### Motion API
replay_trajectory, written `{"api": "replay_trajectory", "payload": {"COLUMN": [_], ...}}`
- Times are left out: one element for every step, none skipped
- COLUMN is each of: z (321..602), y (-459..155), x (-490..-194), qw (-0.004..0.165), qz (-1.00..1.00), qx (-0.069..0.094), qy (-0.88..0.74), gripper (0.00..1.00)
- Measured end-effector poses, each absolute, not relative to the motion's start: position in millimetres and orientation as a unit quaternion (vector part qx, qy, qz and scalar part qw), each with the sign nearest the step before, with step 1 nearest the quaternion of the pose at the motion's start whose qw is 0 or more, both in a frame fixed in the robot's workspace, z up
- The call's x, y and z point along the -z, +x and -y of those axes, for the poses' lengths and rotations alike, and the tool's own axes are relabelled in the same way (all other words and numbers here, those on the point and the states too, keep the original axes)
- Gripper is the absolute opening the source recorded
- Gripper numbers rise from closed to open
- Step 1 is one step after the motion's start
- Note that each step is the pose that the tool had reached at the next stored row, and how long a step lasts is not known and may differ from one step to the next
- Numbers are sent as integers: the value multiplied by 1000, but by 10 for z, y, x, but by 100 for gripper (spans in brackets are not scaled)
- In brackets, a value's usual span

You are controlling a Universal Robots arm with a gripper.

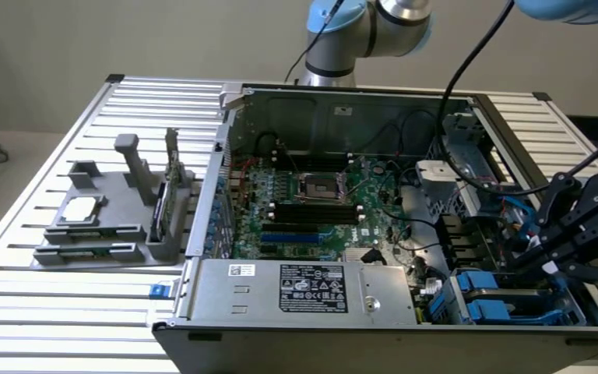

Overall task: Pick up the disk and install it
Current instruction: 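Insert the first disk wire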

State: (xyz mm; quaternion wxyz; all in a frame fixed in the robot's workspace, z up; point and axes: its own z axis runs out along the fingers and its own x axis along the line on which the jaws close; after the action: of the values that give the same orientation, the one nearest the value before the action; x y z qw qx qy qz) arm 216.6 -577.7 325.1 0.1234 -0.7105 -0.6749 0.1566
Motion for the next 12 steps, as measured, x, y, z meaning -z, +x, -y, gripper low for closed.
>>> {"api": "replay_trajectory", "payload": {"z": [5777,5777,5776,5777,5777,5778,5778,5778,5778,5778,5778,5778], "y": [2172,2177,2179,2178,2179,2179,2180,2180,2183,2184,2186,2187], "x": [-3251,-3251,-3250,-3248,-3245,-3242,-3238,-3235,-3230,-3228,-3225,-3223], "qw": [124,124,125,125,125,125,126,126,126,126,126,127], "qz": [675,675,675,675,675,674,674,674,674,674,674,674], "qx": [-157,-158,-158,-158,-159,-159,-159,-159,-159,-160,-160,-160], "qy": [-710,-710,-710,-710,-710,-710,-710,-710,-710,-710,-710,-710], "gripper": [16,16,16,16,16,16,16,16,16,16,16,16]}}
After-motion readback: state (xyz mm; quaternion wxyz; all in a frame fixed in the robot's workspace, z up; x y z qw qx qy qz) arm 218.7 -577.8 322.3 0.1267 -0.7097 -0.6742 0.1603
